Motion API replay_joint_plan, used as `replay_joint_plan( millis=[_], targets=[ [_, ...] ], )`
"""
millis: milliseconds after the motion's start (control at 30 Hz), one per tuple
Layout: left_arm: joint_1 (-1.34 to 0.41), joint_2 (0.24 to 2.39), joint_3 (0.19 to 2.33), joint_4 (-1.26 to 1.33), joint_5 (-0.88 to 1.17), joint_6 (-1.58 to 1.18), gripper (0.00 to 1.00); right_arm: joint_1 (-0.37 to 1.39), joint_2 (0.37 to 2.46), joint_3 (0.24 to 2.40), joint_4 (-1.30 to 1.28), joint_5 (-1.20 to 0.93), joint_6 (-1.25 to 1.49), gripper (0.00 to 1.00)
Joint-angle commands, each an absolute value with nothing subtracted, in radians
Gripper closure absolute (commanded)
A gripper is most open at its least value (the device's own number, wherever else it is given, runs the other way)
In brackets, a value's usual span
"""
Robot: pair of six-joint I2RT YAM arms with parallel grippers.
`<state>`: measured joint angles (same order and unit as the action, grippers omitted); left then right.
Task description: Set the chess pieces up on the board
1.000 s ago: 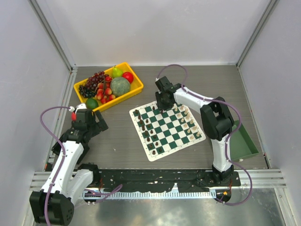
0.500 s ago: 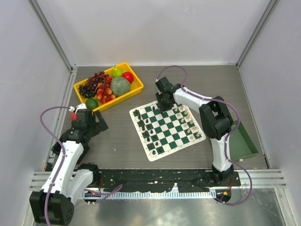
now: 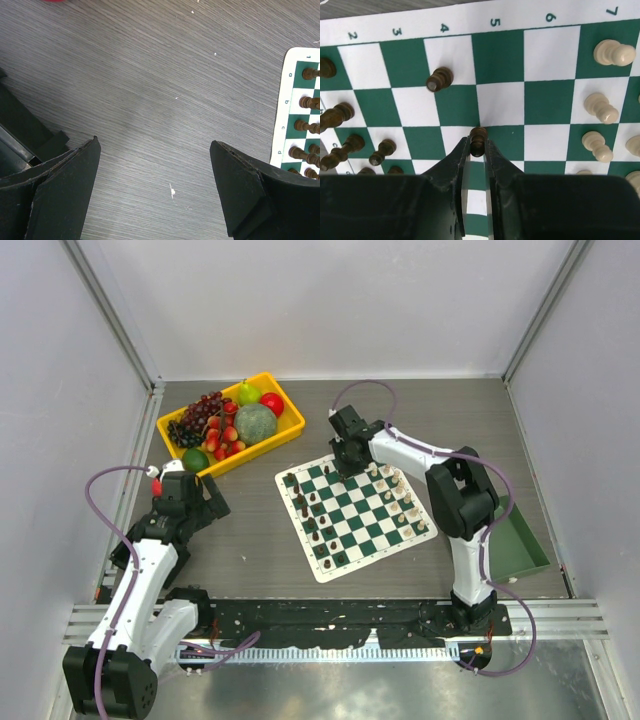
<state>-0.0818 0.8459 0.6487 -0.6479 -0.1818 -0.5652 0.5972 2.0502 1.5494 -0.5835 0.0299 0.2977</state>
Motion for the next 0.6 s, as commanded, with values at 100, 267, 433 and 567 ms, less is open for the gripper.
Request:
replay_joint_plan(
  millis=[100, 267, 433, 567],
  targets=[
    [-0.077, 0.835, 0.66, -0.63, -0.187, -0.557, 0.01, 0.673, 1.937, 1.54, -0.548, 0.064, 0.304, 0.82],
    [-0.077, 0.83, 0.658, -0.634, -0.189, -0.557, 0.01, 0.724, 1.98, 1.597, -0.546, 0.075, 0.308, 0.82],
    [-0.077, 0.824, 0.658, -0.635, -0.195, -0.557, 0.01, 0.749, 2.058, 1.667, -0.552, 0.094, 0.295, 0.82],
    [-0.077, 0.824, 0.658, -0.635, -0.196, -0.554, 0.01, 0.765, 2.103, 1.712, -0.557, 0.11, 0.29, 0.82]
  ],
)
